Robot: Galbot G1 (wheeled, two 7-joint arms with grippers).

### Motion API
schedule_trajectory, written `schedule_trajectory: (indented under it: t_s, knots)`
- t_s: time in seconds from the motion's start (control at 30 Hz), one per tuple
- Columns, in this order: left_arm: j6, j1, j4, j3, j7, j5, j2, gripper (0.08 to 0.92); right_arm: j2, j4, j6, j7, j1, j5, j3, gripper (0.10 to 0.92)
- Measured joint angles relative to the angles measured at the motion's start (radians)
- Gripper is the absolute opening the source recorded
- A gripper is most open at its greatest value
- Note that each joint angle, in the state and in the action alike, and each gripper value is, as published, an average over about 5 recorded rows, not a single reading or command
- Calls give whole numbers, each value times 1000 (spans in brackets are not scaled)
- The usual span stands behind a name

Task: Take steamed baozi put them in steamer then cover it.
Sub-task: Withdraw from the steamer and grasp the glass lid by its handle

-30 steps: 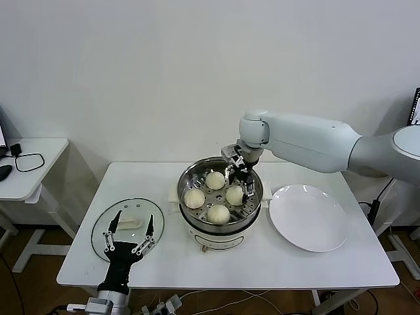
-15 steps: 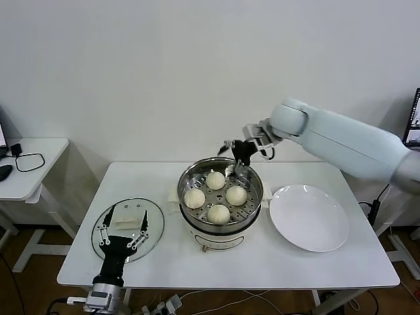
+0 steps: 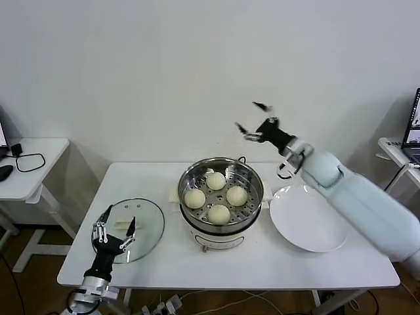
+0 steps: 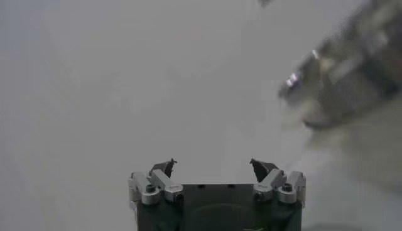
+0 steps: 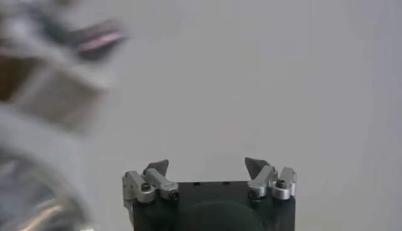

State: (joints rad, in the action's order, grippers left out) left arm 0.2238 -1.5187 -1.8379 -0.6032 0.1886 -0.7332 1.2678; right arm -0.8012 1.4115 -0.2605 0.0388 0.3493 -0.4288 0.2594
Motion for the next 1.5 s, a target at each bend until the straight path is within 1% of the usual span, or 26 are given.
schedule_trajectory:
  t_s: [0.23, 0.57, 0.93, 1.5]
  knots:
    - [8, 35, 110, -25, 26, -253, -23, 823, -54, 50, -33, 116, 321, 7, -306, 823]
    - [23, 102, 252, -21, 63, -478, -36, 823, -137, 99, -56, 180, 618, 26, -559, 823]
    - [5, 171, 325, -10, 85, -583, -34, 823, -202, 98, -79, 193, 754, 55, -663, 823]
    - [-41, 265, 412, 34, 107, -631, -28, 823, -252, 94, -88, 201, 829, 88, -719, 823]
